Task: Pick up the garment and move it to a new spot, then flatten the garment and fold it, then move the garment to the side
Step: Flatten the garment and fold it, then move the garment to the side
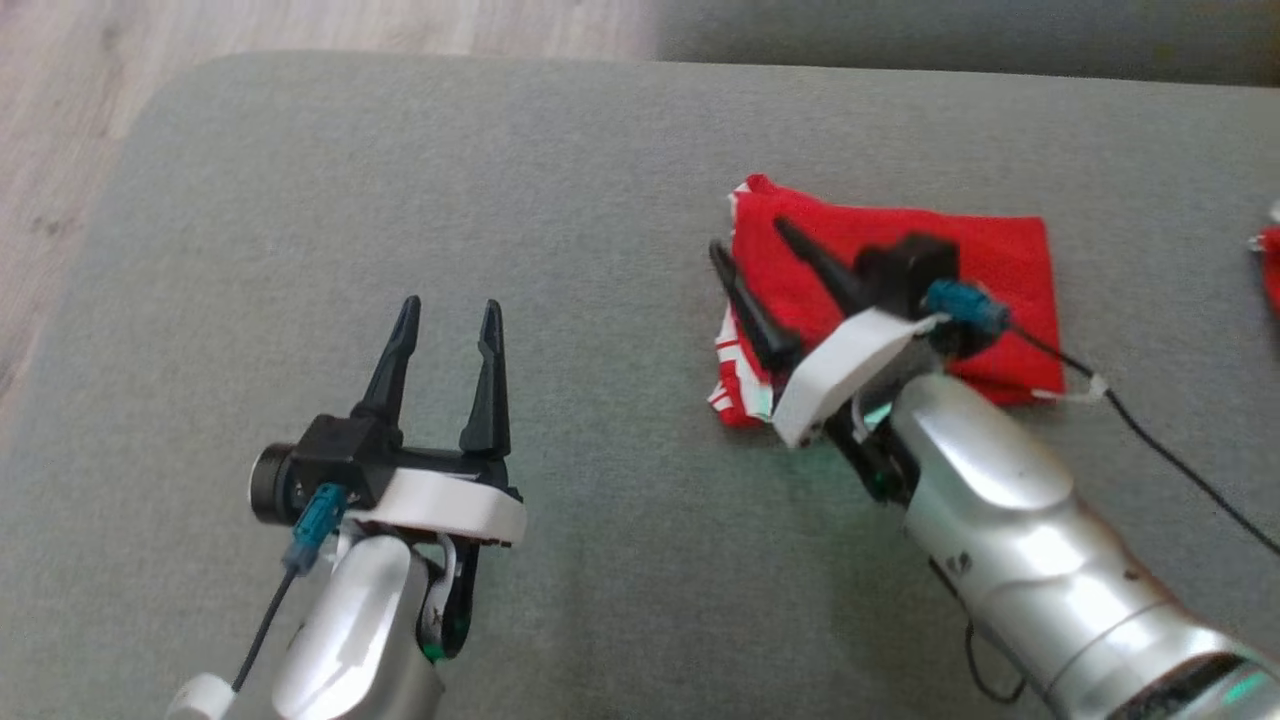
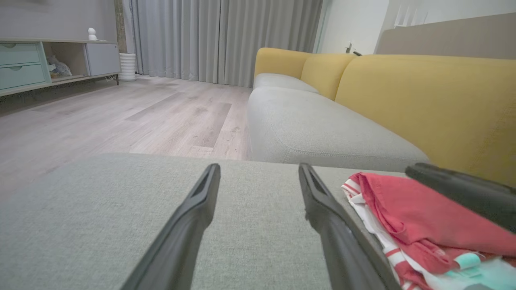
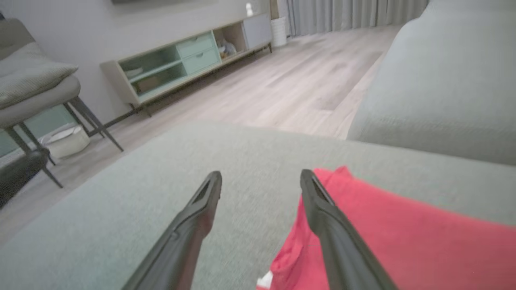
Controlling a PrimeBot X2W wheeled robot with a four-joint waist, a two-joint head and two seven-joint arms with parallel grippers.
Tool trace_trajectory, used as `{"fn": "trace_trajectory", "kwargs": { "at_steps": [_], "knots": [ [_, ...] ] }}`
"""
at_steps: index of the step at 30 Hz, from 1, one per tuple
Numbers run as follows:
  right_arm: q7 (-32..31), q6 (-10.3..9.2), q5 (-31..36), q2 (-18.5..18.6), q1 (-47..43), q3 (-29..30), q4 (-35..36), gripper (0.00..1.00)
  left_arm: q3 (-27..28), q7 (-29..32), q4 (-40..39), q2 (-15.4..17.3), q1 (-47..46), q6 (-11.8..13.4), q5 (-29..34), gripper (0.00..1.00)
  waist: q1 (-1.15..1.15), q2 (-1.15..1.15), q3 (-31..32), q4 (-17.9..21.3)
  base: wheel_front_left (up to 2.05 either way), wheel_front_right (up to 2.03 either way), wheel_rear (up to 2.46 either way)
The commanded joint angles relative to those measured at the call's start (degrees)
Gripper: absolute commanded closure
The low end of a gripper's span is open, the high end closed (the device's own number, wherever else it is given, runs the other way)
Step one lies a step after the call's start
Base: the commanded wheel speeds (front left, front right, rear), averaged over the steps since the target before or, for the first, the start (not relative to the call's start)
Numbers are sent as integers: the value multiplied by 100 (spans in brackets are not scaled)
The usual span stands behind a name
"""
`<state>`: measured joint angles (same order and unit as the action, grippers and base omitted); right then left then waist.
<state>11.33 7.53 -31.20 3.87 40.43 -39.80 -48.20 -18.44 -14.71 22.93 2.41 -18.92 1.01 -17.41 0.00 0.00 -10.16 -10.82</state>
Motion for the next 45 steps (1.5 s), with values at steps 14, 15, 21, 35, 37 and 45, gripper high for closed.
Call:
{"fn": "trace_trajectory", "kwargs": {
  "at_steps": [14, 15, 21, 35, 37, 45],
  "knots": [
    [365, -4, 2355, -64, -577, 2947, 1540, 0, 746, -29, -526, 48, 14, 5, 243, 0, 0, 0, 251, 874, 0, 0, 0],
    [365, -4, 2458, -65, -772, 3142, 1704, 0, 770, -29, -559, 48, 33, -6, 250, 0, 0, 0, 256, 902, 0, 0, 0],
    [366, -4, 2815, -82, -1836, 3798, 2543, 0, 856, -29, -615, 47, 192, -44, 245, 0, 0, 0, 263, 1028, 0, 0, 0],
    [366, -4, 2634, -98, -2659, 3811, 3124, 0, 1047, -29, -633, 47, 471, -35, 295, 0, 0, 0, 233, 1145, 0, 0, 0],
    [366, -4, 2645, -98, -2624, 3828, 3109, 0, 1023, -29, -641, 47, 450, -36, 284, 0, 0, 0, 224, 1117, 0, 0, 0],
    [241, -4, 2860, -99, -2167, 3890, 2739, 0, 875, -29, -699, 47, 277, -35, 278, 0, 0, 0, -73, 915, 0, 0, 0]
  ]
}}
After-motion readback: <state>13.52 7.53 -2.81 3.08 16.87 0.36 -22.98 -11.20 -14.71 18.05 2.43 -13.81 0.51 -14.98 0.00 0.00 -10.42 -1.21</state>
